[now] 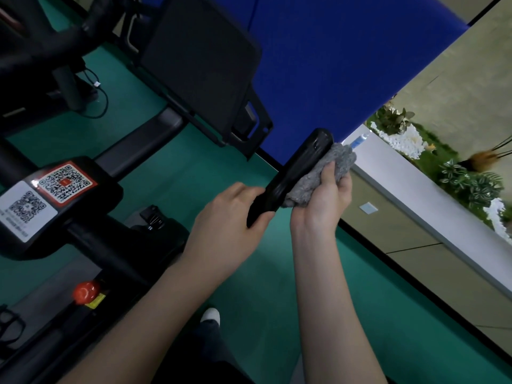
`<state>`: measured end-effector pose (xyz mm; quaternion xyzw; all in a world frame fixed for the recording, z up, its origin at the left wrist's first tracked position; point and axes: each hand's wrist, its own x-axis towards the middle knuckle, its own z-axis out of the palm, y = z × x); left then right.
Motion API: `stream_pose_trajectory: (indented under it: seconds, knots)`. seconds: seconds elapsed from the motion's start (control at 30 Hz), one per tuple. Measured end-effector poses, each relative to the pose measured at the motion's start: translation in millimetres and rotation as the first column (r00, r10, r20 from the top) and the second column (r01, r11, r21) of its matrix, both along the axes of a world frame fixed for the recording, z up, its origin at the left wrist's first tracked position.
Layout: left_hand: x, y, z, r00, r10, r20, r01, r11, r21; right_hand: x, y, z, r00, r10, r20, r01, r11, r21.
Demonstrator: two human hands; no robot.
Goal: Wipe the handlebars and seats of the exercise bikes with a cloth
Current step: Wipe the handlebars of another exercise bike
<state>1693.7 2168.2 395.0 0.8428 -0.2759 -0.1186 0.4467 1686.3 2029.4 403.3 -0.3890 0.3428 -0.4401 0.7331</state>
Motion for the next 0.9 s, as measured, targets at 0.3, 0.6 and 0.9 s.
stream_pose_trajectory:
  seconds: [0.3,0.6,0.9]
  knots:
    - [-1.7,-0.2,0.6,1.000,0.017,-0.012,-0.017,1.000,-0.013,-7.4,3.5,-18.3,0.993,0.110,-0.050,-0.105,0.990,0.092]
    - [-2.3,-0.8,-0.9,1.000,0.015,-0.015,-0.015,1.000,-0.018,-19.1,4.2,-26.6,0.922,0.354,-0.154,-0.323,0.926,0.194]
    - [-2.0,-0.2,-2.5,1.000,0.022,0.004,-0.022,1.000,-0.018,-47.7,34.3,-43.0,0.939,0.336,-0.078,-0.316,0.928,0.197]
